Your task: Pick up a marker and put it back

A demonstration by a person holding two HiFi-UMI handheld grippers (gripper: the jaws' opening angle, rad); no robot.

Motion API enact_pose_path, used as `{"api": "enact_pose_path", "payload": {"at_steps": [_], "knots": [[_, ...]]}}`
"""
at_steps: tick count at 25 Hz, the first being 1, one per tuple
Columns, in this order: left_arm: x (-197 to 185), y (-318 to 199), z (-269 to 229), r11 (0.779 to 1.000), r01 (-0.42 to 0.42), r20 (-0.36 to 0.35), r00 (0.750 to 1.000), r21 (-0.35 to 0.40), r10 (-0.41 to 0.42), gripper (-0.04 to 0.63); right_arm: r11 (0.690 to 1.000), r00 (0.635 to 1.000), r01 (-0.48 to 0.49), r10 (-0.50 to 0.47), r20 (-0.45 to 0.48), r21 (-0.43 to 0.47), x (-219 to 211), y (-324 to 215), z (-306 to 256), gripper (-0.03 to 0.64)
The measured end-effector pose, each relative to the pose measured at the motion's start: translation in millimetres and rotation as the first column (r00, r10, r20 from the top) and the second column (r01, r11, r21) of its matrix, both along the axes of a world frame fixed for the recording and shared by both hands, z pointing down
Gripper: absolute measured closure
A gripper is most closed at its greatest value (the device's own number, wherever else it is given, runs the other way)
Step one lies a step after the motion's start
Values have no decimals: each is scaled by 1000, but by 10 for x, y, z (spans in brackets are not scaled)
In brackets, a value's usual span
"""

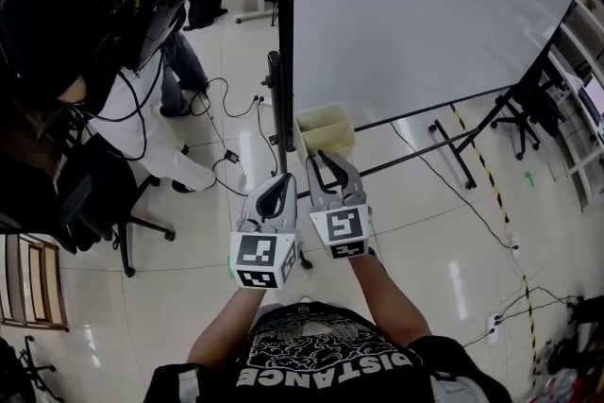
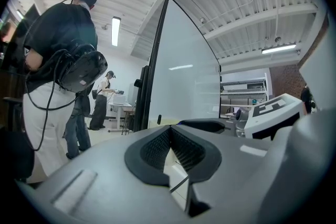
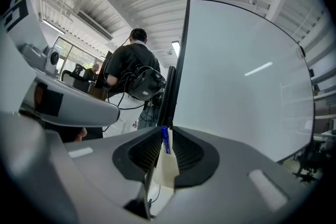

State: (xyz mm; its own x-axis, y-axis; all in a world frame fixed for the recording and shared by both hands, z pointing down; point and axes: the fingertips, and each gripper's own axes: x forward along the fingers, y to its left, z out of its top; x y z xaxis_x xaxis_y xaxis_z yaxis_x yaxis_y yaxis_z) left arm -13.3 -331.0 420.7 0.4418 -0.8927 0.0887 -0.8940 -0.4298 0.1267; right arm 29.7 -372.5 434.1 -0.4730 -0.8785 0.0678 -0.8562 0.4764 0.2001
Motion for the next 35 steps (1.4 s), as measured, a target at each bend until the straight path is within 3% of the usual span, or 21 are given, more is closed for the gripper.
{"api": "enact_pose_path", "payload": {"at_steps": [22,24,35], "knots": [[-52,672,-311,992,-113,4,994,50,113,589,992,991,-121,119,66,22,-29,938,-462,578],[-58,751,-326,991,-123,2,992,45,123,589,991,989,-131,129,74,25,-36,1045,-499,615],[-79,1148,-362,987,-157,1,988,47,157,589,989,985,-146,144,96,13,-81,1557,-548,615]]}}
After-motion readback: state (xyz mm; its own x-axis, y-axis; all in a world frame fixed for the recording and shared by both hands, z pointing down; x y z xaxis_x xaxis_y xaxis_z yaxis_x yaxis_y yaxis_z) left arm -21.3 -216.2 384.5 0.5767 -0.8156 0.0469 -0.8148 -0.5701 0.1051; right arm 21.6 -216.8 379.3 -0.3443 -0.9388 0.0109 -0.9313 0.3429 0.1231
